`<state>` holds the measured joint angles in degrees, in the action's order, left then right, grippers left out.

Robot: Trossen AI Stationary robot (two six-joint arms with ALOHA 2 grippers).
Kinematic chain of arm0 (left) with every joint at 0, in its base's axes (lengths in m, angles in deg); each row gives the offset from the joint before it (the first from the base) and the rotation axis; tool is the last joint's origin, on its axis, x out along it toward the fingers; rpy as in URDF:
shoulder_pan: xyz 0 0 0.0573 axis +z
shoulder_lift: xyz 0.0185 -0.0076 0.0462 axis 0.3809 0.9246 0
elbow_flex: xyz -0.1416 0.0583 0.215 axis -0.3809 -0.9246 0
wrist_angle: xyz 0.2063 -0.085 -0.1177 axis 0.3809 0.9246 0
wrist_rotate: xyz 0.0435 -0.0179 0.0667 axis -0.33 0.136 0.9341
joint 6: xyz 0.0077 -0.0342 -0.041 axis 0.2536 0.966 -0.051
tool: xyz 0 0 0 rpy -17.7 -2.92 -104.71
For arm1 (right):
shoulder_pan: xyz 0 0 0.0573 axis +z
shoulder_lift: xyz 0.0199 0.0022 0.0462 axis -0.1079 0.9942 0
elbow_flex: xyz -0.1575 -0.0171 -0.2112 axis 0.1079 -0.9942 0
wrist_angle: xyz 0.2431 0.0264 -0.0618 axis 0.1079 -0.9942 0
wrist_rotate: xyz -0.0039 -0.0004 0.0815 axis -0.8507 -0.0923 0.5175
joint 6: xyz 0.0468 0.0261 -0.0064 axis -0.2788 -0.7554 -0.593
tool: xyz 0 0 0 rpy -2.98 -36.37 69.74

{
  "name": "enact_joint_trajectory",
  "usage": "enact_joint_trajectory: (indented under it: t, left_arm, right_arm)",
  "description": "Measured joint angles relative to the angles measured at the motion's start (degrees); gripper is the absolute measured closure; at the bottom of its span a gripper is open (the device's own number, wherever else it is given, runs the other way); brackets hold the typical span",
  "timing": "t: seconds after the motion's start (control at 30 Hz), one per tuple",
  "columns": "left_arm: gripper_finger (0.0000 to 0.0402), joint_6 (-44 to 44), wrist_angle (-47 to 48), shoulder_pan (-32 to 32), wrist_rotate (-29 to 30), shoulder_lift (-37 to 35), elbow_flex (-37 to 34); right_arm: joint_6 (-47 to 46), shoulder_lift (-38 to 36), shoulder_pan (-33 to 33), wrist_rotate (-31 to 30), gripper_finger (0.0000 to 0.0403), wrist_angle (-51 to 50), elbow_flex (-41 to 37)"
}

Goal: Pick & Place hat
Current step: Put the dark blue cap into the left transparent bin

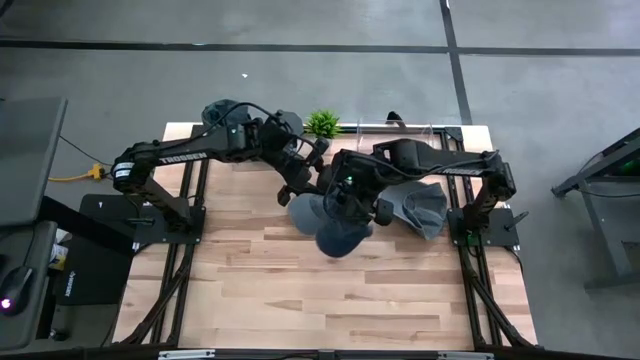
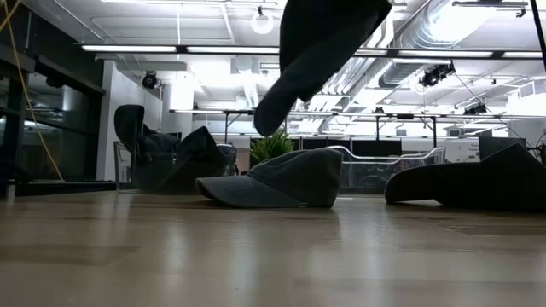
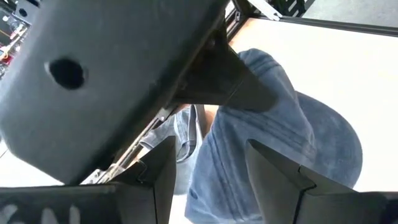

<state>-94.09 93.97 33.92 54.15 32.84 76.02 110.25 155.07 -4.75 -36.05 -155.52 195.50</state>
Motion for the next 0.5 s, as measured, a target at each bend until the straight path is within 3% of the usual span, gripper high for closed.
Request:
enact_joint_trajectory:
  t: [0.5]
  left_arm:
    - [0.0234,0.03,0.11,0.00,-0.32,0.00,0.00]
  right_arm:
    - [1.45,2.47,1.60,-4.02,0.0403,-1.36,5.86]
